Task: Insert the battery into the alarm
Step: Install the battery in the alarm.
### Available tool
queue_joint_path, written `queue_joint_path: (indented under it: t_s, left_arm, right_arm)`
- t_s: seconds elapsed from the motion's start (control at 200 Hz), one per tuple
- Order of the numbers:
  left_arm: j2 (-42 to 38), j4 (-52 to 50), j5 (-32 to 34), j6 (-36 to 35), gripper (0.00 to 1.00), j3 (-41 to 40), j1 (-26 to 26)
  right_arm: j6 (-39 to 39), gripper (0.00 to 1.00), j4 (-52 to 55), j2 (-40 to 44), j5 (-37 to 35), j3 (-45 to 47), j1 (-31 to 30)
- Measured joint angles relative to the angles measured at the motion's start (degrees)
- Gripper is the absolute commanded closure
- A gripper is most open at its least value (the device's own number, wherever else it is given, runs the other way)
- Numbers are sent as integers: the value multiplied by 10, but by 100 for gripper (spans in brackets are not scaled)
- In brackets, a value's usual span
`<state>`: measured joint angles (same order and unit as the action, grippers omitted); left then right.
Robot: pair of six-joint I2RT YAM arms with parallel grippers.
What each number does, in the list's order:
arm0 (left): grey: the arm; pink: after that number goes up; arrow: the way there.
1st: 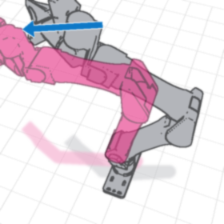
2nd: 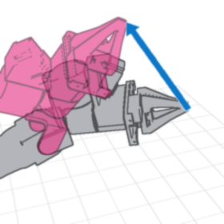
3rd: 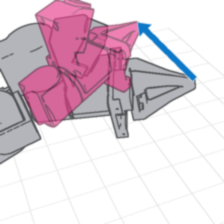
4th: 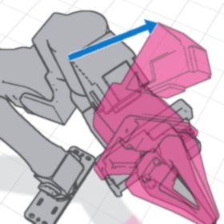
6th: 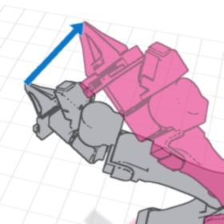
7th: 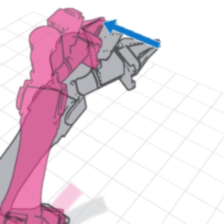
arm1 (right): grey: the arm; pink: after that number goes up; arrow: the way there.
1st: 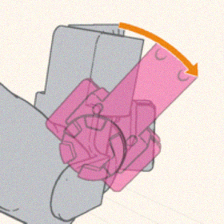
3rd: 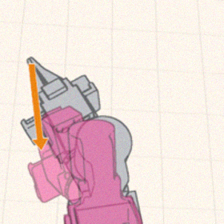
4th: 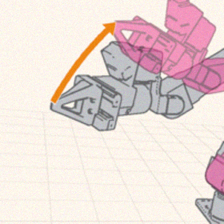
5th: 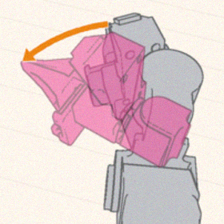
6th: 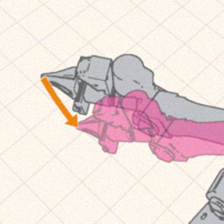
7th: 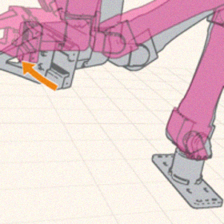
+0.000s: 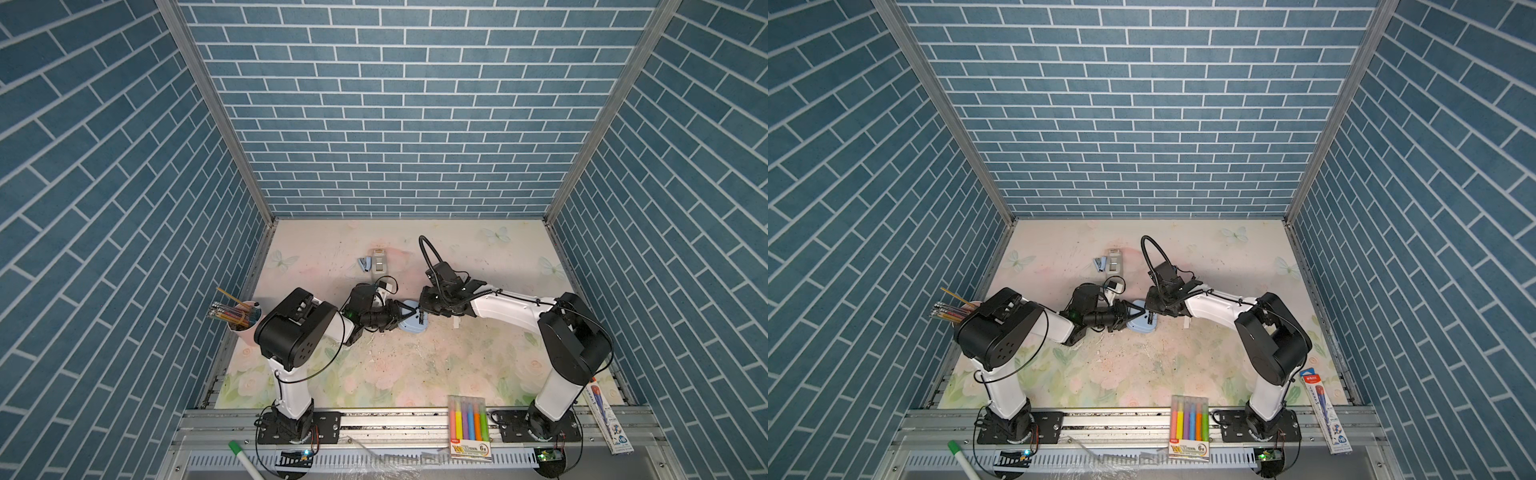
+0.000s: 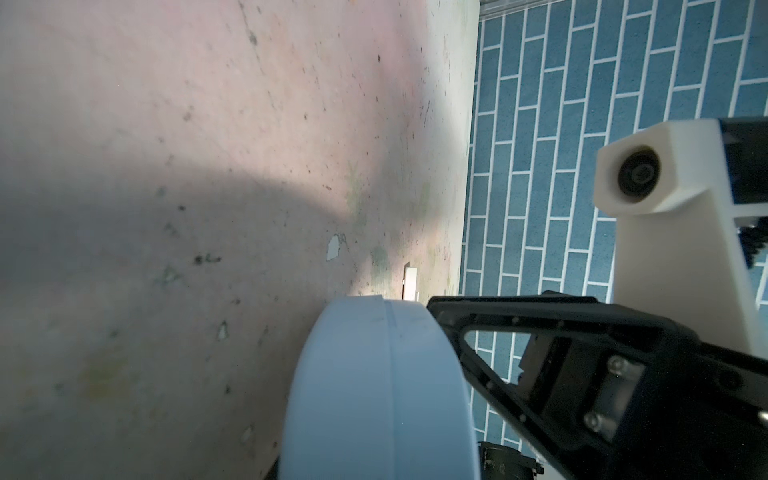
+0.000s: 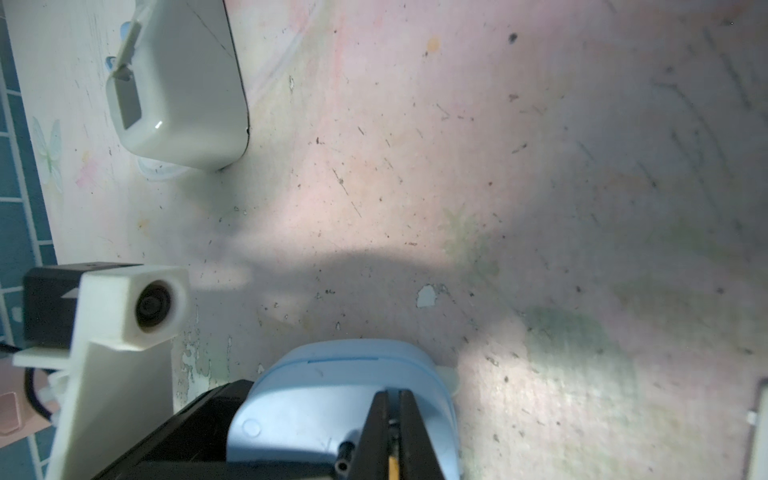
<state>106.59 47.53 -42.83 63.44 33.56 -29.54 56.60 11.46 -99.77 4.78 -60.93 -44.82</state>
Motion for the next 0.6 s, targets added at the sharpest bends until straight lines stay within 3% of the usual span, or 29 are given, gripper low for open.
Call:
queue_joint_path:
  t_s: [0.23,0.6]
  left_arm:
    - [0,5,-10,0,100,-6,1]
    - [-1,4,-10,0,100,-7,3]
  right_arm:
    - [38,98,-28,23,-20,40,-16]
    - [80,100,17,26,-17,28,-35]
